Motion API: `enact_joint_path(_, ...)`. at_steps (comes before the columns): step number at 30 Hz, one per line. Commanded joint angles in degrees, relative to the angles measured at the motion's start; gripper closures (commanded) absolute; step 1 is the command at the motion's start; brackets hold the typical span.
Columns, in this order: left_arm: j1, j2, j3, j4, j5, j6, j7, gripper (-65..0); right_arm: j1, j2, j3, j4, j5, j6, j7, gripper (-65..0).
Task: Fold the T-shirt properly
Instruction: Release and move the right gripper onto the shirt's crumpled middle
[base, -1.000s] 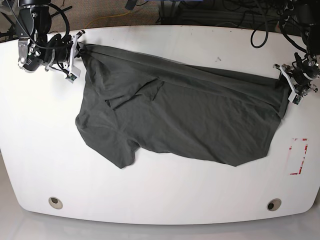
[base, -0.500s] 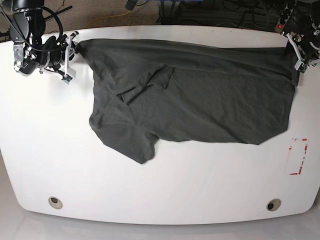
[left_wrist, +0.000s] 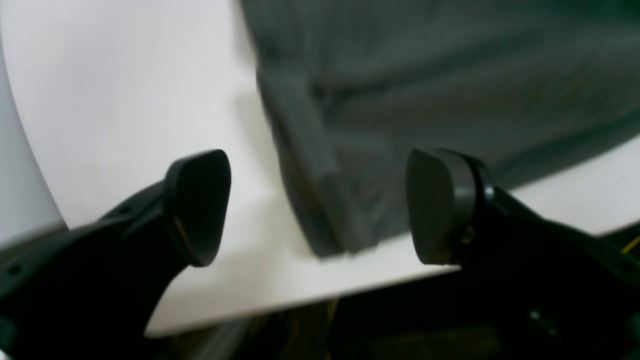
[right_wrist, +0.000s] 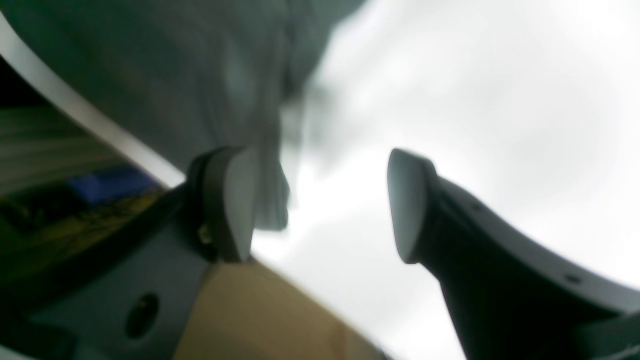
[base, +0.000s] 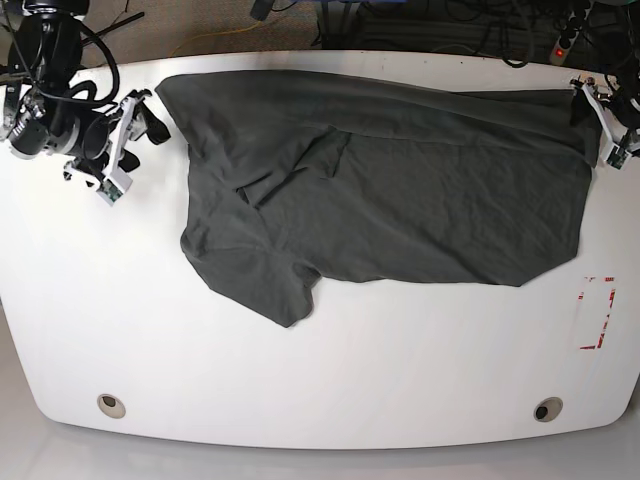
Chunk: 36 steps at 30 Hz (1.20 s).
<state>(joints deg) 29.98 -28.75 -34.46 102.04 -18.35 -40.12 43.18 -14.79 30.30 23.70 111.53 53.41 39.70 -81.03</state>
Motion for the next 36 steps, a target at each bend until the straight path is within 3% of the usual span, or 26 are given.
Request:
enact_joint_path(1,-0.8,-0.7,-0.3,1.9,-0.8,0.1,-0.4,-51.1,3.1,-2.5,0.3,0.8,-0.2,0.3,1.1,-39.3)
enact_joint_path(6,-4.3,1.7,-0.4,3.0,-0.6,0.1,-0.2,-51.1,8.1,-8.9,-2.0,0.2,-4.3,0.3,1.2,-39.3)
enact_joint_path(12,-6.2,3.0,-0.3,2.9,-0.5,0.1,-0.2,-51.1,12.8,-14.1,-7.4,-4.2,-15.4,0.3,3.5,-39.2)
enact_joint_path(16,-6.3,3.0,-0.1,2.9,-0.5,0.1,-0.2,-51.1,16.0,-15.7,-10.2,-6.9,-19.6,0.3,4.2,-38.7)
enact_joint_path(22,-6.2,2.9,2.9,2.8,-0.5,0.1,-0.2,-51.1,19.8,-17.2,-11.4,-13.3,-20.6,0.3,4.4,-27.3)
enact_joint_path(28,-6.2,3.0,3.0,1.6,1.4,0.1,-0.2,-51.1,22.7,-18.2,-11.4,-20.2,-20.3,0.3,4.4,-33.6)
enact_joint_path(36,-6.2,3.0,4.6,-1.1,2.8,0.1,-0.3,-51.1,23.8,-20.4,-11.3,-24.3,-20.7,0.3,4.4,-33.5)
